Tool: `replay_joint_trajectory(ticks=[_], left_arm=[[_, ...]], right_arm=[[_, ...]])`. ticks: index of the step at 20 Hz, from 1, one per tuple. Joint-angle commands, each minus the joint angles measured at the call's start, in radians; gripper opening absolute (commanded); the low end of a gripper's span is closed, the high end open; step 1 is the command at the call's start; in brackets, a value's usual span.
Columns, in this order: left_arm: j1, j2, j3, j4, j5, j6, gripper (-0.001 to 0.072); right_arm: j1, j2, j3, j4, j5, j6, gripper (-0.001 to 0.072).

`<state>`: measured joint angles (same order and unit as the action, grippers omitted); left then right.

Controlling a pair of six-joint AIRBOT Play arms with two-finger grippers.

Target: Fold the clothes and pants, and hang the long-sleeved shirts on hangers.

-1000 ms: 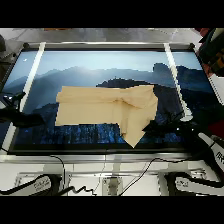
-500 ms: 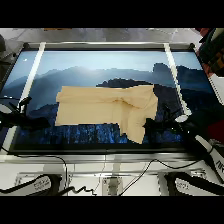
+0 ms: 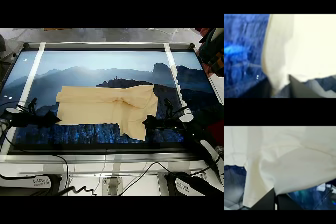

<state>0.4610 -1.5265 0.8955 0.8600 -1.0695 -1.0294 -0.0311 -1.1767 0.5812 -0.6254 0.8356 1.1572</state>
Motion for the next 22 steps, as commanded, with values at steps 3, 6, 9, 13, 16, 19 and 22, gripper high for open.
replay_joint_trajectory(ticks=[3,6,9,13,16,19,22], left_arm=[[0.001,-0.006,0.029,-0.087,-0.030,0.092,0.0024],[0.015,0.095,0.082,-0.079,-0.133,0.129,0.0024],[0.059,0.251,0.081,-0.076,-0.172,0.129,0.0024],[0.117,0.423,-0.029,-0.075,-0.185,0.128,0.0024],[0.126,0.515,-0.153,-0.090,-0.112,0.117,0.0024],[0.114,0.523,-0.177,-0.202,0.021,0.097,0.0024],[0.063,0.490,-0.178,-0.351,0.229,0.095,0.0024]], right_arm=[[0.000,0.013,0.030,-0.050,0.013,0.000,0.0007],[0.000,0.084,0.096,-0.143,0.070,0.011,0.0007],[0.000,0.204,0.106,-0.255,0.156,0.093,0.0007],[0.001,0.386,0.047,-0.314,0.239,0.202,0.0007],[0.001,0.508,0.006,-0.284,0.254,0.253,0.0007],[0.003,0.496,0.004,-0.231,-0.043,0.310,0.0006],[0.051,0.377,0.010,-0.192,-0.432,0.335,0.0007]])
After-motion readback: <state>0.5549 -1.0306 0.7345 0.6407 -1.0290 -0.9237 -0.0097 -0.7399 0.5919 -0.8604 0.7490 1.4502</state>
